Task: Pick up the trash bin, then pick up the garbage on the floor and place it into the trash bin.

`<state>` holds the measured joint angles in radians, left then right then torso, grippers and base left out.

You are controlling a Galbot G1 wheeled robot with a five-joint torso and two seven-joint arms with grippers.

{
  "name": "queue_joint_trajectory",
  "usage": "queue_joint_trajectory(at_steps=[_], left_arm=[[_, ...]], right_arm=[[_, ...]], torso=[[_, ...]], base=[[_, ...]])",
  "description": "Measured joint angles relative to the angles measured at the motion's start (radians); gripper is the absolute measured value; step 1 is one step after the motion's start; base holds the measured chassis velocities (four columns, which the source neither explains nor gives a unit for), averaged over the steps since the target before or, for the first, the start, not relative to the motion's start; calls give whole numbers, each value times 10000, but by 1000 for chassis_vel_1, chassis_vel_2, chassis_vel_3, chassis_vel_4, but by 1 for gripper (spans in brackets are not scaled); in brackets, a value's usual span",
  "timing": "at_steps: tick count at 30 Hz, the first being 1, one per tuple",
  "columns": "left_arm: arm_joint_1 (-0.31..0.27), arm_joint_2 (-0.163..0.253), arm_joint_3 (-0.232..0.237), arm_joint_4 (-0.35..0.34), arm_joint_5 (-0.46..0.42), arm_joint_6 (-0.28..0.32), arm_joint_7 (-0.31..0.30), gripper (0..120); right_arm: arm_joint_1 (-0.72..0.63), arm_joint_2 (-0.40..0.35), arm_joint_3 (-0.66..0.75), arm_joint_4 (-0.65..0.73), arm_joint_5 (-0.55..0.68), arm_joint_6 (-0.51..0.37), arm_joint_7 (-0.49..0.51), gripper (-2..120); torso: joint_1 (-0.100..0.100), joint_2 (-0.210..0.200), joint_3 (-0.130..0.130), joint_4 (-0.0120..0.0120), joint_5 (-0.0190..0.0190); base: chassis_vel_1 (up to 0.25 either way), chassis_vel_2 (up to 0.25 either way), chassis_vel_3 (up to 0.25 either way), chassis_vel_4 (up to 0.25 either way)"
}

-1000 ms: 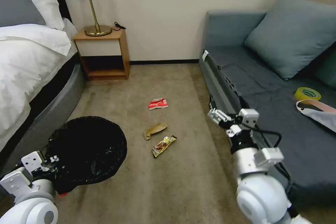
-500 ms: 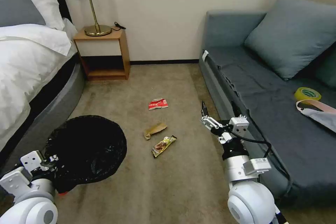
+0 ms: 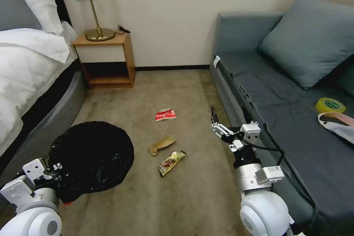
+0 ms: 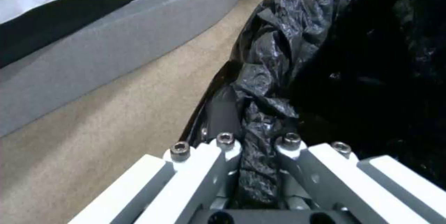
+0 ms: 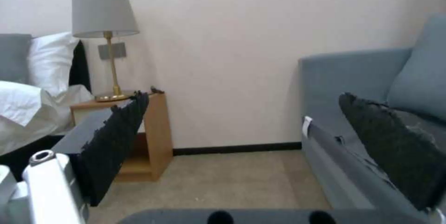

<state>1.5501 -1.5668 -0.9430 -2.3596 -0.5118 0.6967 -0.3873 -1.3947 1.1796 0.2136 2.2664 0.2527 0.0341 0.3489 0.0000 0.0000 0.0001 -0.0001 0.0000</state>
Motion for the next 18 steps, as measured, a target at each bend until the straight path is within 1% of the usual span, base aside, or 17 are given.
queue_joint_trajectory(at_steps=[18], left_arm=[[23,4,-61,-22,-13,5,-1,3]], right_arm=[[3,-6,-48,-53,8,-18,3,100]], torso=[[0,0,-1,1,0]], base=[[-71,67,71,-70]])
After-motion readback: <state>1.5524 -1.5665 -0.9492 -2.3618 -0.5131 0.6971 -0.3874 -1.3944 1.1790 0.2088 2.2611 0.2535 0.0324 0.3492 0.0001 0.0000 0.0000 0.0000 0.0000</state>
